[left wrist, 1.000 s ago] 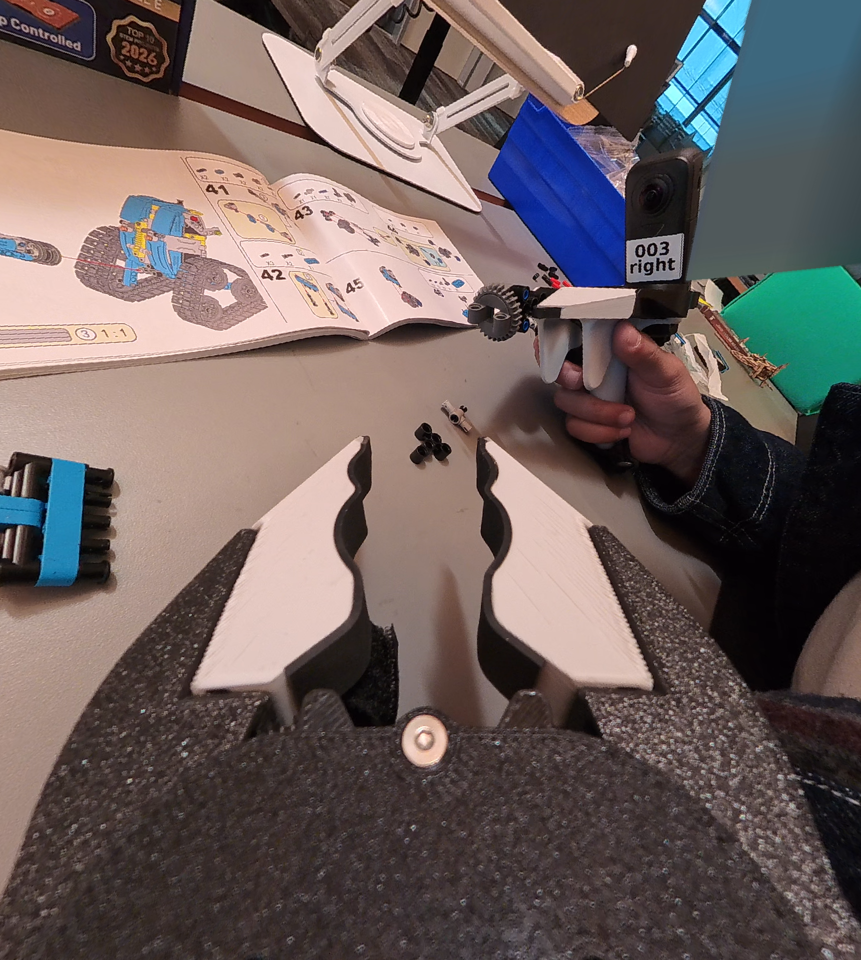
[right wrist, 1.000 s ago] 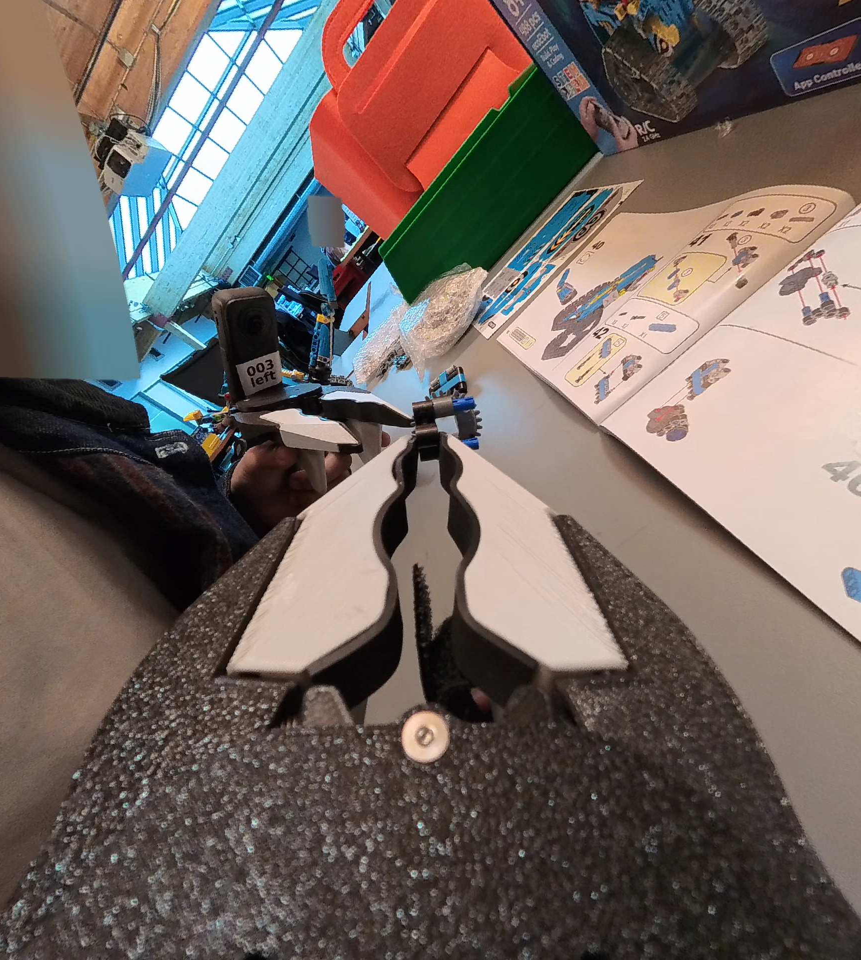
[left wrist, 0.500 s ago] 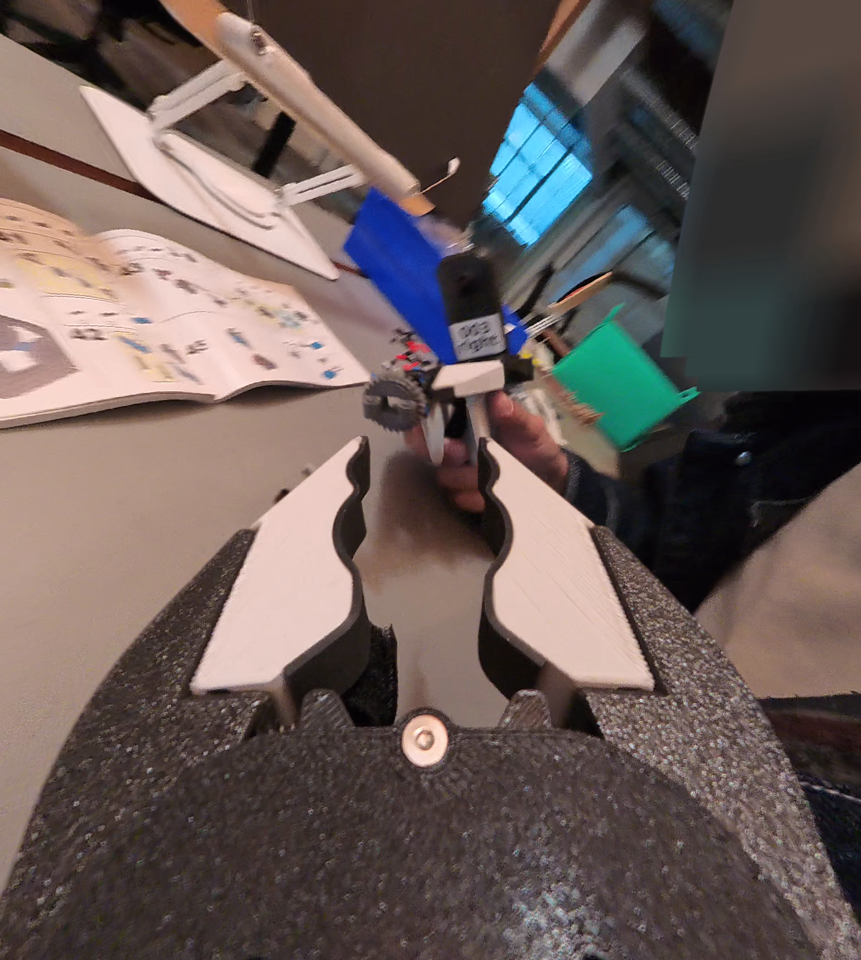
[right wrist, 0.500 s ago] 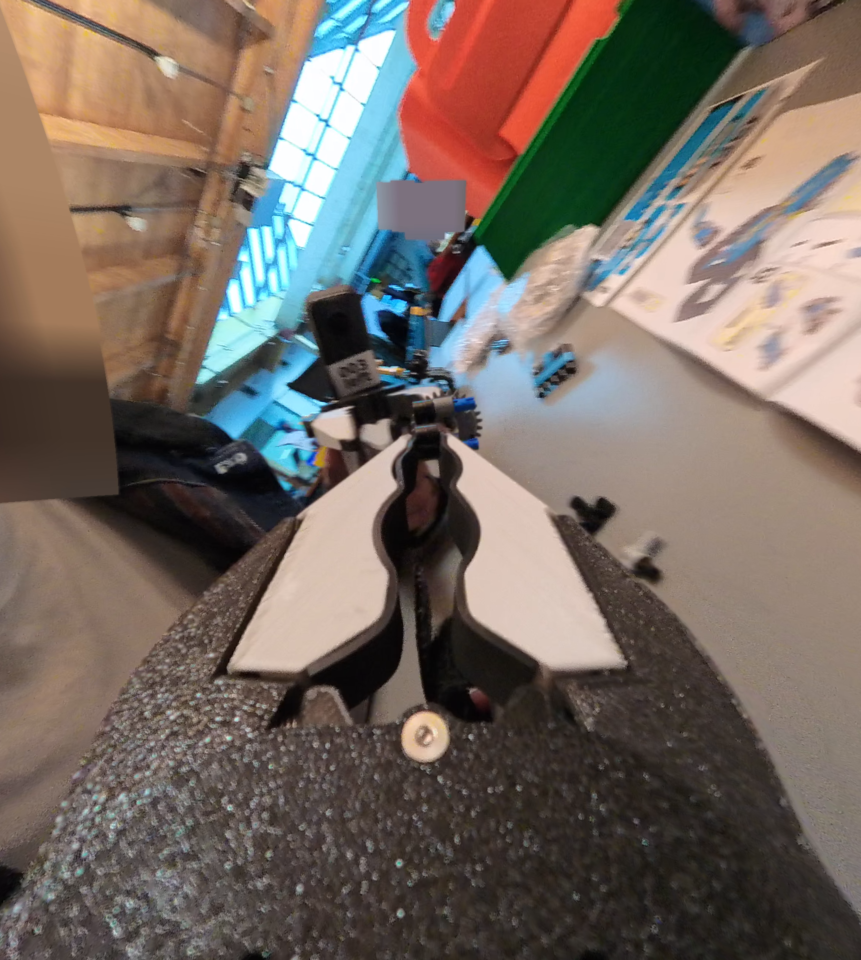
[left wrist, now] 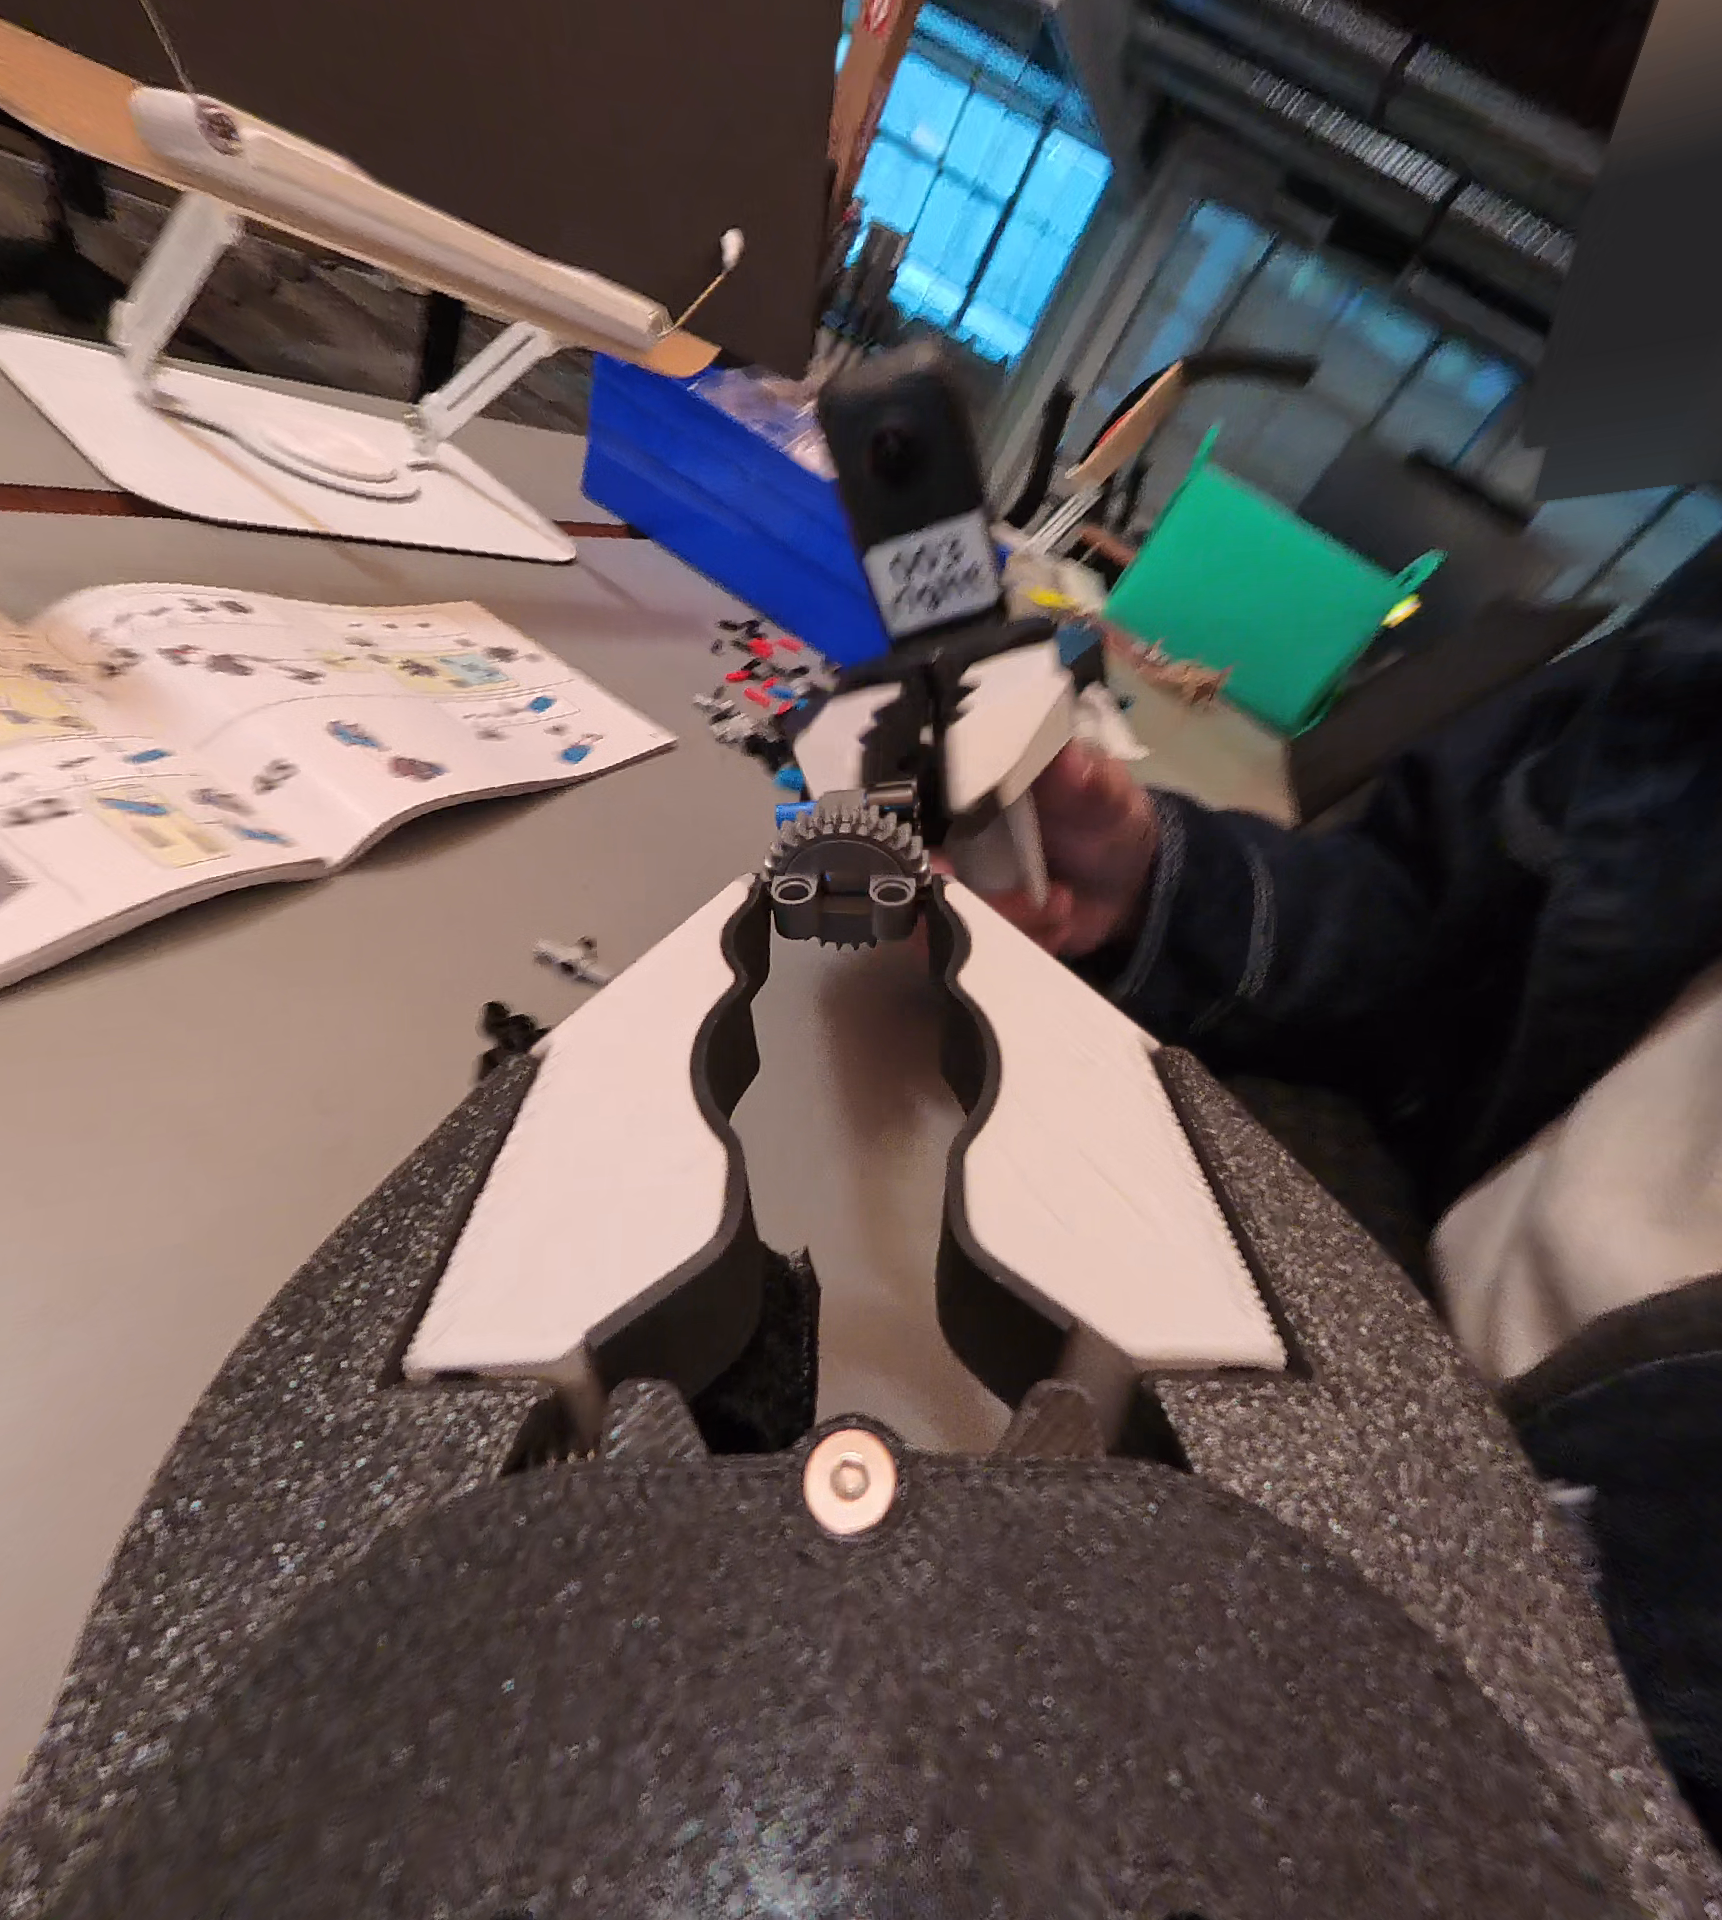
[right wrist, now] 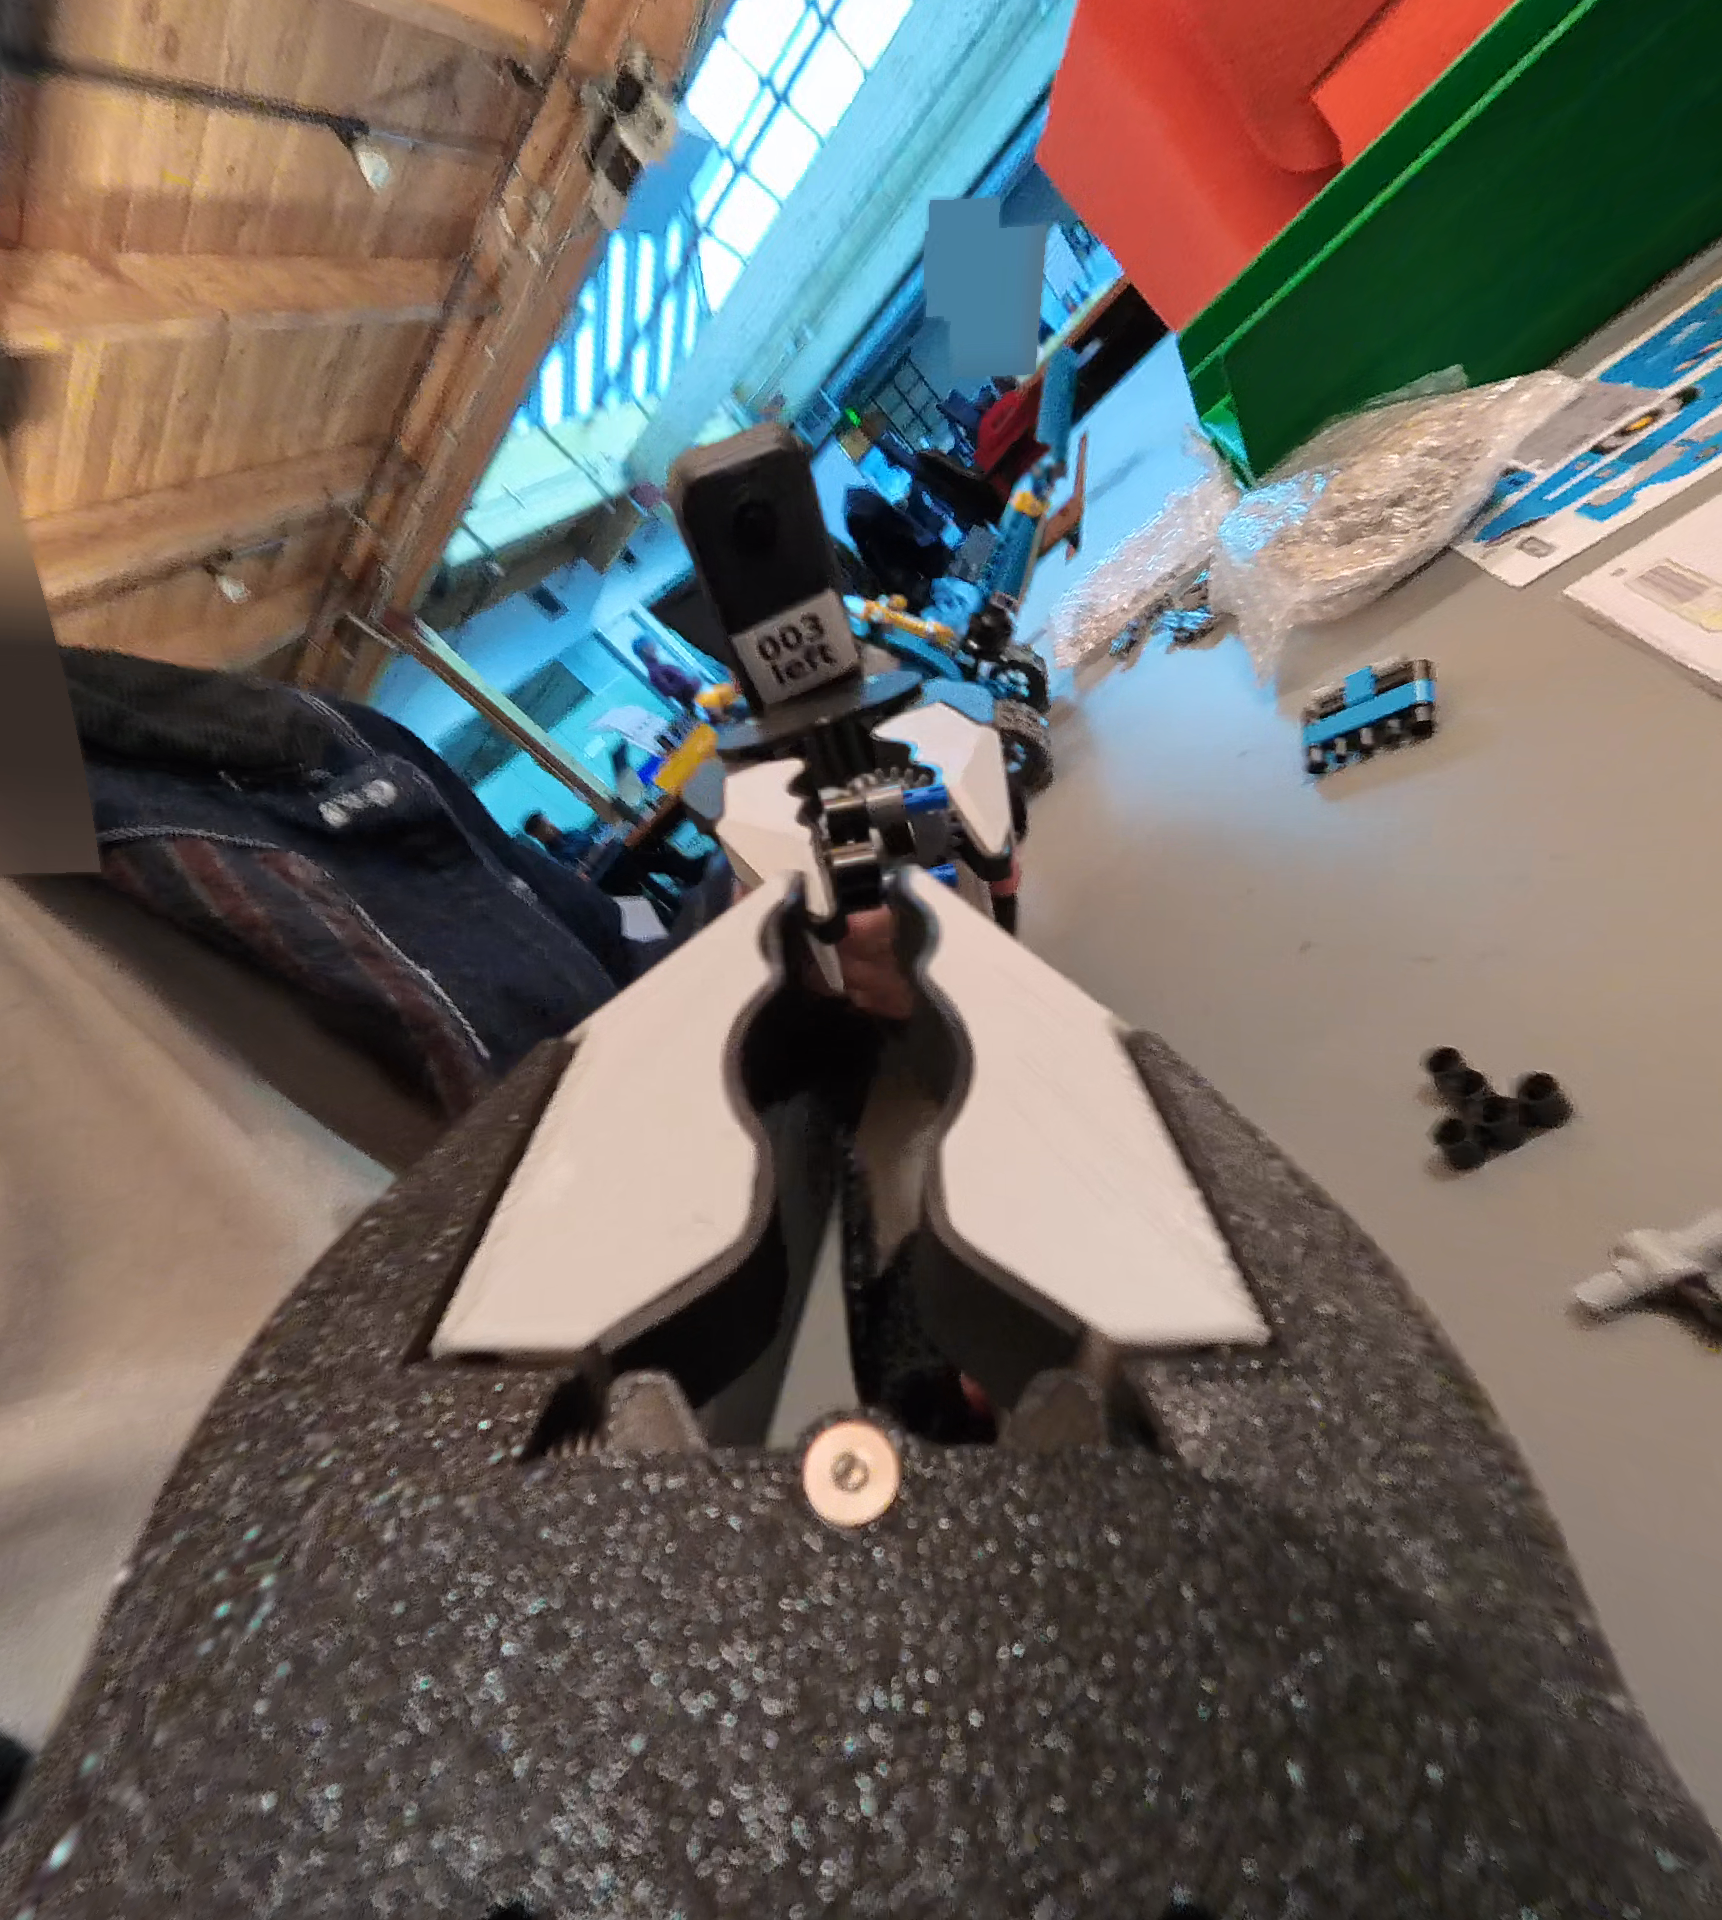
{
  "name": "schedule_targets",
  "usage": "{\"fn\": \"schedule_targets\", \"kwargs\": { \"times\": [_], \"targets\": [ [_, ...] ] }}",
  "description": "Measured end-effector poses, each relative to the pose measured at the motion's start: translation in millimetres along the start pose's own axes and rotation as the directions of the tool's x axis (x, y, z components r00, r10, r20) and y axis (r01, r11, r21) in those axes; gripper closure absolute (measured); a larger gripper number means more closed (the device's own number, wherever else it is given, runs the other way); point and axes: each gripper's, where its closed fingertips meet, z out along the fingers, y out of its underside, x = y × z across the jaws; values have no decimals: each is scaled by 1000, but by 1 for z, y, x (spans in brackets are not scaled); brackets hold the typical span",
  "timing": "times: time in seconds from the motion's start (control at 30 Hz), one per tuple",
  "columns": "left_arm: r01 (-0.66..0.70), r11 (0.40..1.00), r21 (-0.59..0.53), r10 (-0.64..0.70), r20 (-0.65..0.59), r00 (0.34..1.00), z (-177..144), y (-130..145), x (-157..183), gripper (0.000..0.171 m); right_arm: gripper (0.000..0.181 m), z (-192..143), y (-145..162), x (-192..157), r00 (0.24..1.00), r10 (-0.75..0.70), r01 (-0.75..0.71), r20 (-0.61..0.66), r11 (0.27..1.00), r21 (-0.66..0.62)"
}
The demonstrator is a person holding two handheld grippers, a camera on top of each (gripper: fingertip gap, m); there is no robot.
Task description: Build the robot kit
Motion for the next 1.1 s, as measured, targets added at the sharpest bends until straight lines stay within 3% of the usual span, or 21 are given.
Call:
{"fn": "schedule_targets", "kwargs": {
  "times": [0.03,0.1,0.17,0.23,0.3,0.7,1.1],
  "targets": [
    [-23,1000,-18,24,31,999,-1,3,-4,142,155,-6,-1,7,998,-32,31,-45,999,-25],
    [-86,994,-73,94,109,990,-4,11,-16,142,152,-26,-2,36,963,-156,133,-220,984,-115],
    [-132,985,-112,148,144,978,-5,17,-20,142,152,-50,10,75,834,-364,239,-415,915,-324],
    [-137,982,-127,154,137,978,-3,21,-19,142,151,-62,28,93,745,-511,276,-429,821,-499],
    [-115,984,-136,133,134,982,-2,23,-20,142,150,-73,30,105,665,-606,304,-437,753,-583],
    [-94,989,-115,112,159,981,-6,21,-25,142,156,-75,32,123,676,-623,285,-393,713,-640],
    [-94,990,-102,108,152,982,-7,18,-25,141,157,-73,38,126,709,-656,338,-258,637,-692]
  ]
}}
